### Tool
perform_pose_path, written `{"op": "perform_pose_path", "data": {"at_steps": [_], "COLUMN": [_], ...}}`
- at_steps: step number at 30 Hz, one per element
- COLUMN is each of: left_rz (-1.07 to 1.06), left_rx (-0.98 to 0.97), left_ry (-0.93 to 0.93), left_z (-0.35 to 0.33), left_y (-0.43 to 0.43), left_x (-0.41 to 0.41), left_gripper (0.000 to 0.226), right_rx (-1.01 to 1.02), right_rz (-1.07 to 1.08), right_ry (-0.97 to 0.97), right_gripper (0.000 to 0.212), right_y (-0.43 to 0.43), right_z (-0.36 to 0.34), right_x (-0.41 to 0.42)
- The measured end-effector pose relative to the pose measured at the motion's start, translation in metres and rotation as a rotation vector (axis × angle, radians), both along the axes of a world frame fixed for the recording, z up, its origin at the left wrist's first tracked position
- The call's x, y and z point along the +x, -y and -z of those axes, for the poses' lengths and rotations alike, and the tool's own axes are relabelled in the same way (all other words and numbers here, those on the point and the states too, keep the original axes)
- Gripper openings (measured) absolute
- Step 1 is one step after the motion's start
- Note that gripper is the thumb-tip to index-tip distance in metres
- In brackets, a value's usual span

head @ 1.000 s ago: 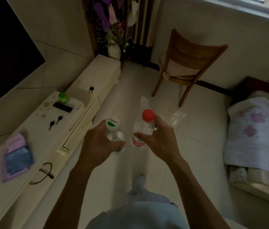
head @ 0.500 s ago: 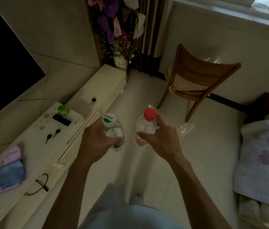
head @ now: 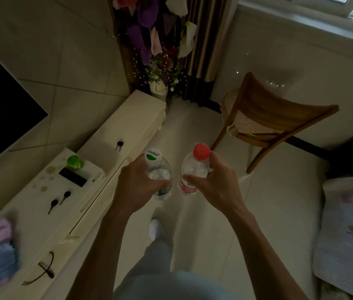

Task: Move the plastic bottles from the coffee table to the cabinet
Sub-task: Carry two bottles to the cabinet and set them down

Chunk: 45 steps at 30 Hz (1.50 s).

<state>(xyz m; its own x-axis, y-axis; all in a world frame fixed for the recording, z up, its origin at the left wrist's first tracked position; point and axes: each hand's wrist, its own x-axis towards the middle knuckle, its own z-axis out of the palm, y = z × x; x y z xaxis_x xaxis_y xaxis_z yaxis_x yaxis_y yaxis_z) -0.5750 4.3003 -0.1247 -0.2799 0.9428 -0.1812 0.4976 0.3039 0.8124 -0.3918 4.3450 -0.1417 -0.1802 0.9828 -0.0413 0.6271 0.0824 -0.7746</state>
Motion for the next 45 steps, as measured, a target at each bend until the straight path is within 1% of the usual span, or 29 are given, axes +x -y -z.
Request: {"op": "perform_pose_path", "data": {"at_steps": [8, 12, 15, 20, 24, 30, 34, 40, 45], "left_rz": [0.045, 0.059, 0.050, 0.019, -0.012, -0.157, -0.260, -0.393, -0.487], "left_rx": [-0.003, 0.003, -0.015, -0.051, -0.056, -0.035, -0.038, -0.045, -0.048], "left_ry": [0.008, 0.009, 0.035, 0.069, 0.039, -0.003, -0.009, 0.003, 0.032], "left_z": [-0.011, -0.010, -0.007, -0.002, 0.000, -0.001, -0.004, -0.007, -0.004], "left_y": [-0.106, -0.141, -0.160, -0.192, -0.219, -0.275, -0.313, -0.355, -0.369], "left_x": [-0.053, -0.069, -0.079, -0.086, -0.086, -0.079, -0.068, -0.052, -0.055], "left_gripper": [0.055, 0.059, 0.058, 0.054, 0.063, 0.069, 0.069, 0.067, 0.069], "right_rx": [-0.007, 0.000, -0.012, -0.049, -0.058, -0.108, -0.095, -0.073, -0.078], "right_rz": [0.065, 0.074, 0.076, 0.040, -0.023, -0.148, -0.207, -0.300, -0.401], "right_ry": [0.014, 0.007, 0.009, 0.028, 0.043, -0.003, -0.040, -0.013, 0.002], "right_gripper": [0.077, 0.075, 0.074, 0.078, 0.079, 0.083, 0.082, 0.080, 0.078], "right_y": [-0.098, -0.133, -0.155, -0.191, -0.225, -0.300, -0.354, -0.420, -0.449], "right_z": [-0.004, -0.005, -0.005, 0.001, 0.006, 0.008, 0.001, 0.001, 0.007], "right_x": [-0.046, -0.065, -0.073, -0.081, -0.084, -0.087, -0.081, -0.075, -0.090]}}
